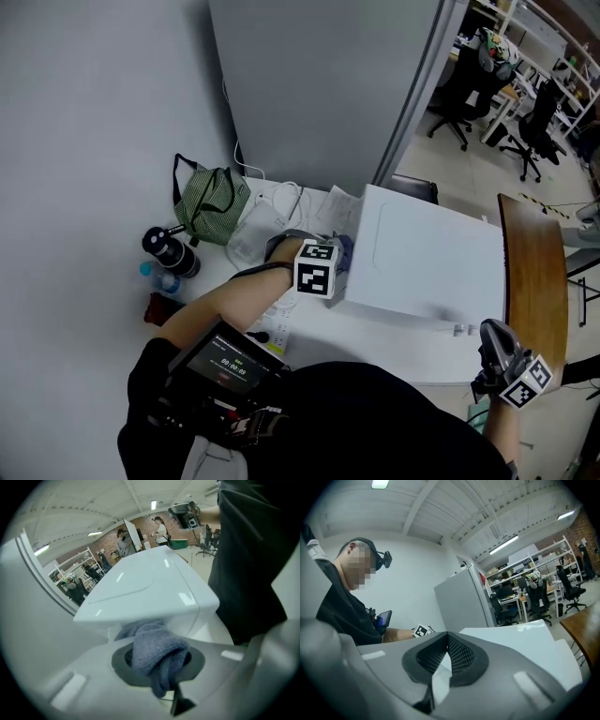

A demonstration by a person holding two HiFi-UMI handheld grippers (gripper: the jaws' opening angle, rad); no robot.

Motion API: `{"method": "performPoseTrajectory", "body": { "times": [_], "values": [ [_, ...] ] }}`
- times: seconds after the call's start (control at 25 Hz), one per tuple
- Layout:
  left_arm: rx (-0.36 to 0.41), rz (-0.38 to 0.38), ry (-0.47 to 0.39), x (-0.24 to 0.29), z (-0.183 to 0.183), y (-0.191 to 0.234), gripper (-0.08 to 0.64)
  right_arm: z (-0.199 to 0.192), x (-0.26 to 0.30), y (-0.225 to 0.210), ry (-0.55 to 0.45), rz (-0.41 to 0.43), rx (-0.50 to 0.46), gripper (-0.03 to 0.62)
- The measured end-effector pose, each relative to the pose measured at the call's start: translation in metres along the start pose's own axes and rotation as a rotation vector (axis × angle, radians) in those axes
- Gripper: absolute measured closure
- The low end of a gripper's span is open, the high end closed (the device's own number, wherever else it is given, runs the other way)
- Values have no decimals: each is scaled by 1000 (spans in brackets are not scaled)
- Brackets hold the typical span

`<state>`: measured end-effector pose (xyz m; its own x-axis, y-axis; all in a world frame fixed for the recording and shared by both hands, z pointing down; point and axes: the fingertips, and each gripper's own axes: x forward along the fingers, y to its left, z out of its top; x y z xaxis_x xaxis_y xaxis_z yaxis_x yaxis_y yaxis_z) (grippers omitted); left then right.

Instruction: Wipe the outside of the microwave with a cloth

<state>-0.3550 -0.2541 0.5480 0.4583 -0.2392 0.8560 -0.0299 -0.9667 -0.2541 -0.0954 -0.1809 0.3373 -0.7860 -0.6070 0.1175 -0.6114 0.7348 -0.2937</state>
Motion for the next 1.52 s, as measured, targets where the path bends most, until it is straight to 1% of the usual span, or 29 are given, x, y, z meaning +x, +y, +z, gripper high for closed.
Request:
{"method": "performPoseTrajectory", "body": {
  "times": [0.08,0.2,0.36,0.56,0.64,0.72,0.8,0.88,1.0,1.08,1.16,1.24,1.32,1.44,1.52],
  "values": [
    [-23,-19,-16,17,-9,-2,502,-5,-5,-3,31,-33,5,588],
    [-50,-49,3,59,-32,-9,502,-15,-5,-1,81,-58,1,588],
    [-149,-76,20,114,-61,-16,502,-22,-3,1,132,-78,-8,588],
    [-250,-130,34,161,-81,-29,500,-25,-1,8,162,-88,-22,588],
    [-261,-136,38,168,-85,-33,500,-24,2,13,166,-80,-32,588],
    [-251,-138,40,161,-84,-33,500,-21,5,17,159,-65,-45,588],
    [-252,-137,16,136,-78,-31,500,-14,8,21,134,-43,-60,588],
    [-252,-112,-30,92,-65,-25,500,-4,11,23,93,-18,-70,588],
    [-224,-30,-82,9,-41,-10,500,8,18,23,25,22,-71,588],
    [-196,10,-88,-40,-22,-8,500,13,22,23,-14,50,-59,588],
    [-164,3,-69,-67,1,-17,500,17,25,23,-39,73,-51,588],
    [-123,-38,-34,-67,19,-34,500,21,26,24,-53,88,-50,588],
    [-89,-69,5,-50,27,-46,500,23,26,24,-60,95,-50,588],
    [-63,-74,63,-25,16,-51,500,20,25,23,-53,87,-50,588],
    [-73,-84,58,-12,6,-52,500,17,22,20,-37,66,-47,588]
  ]
}}
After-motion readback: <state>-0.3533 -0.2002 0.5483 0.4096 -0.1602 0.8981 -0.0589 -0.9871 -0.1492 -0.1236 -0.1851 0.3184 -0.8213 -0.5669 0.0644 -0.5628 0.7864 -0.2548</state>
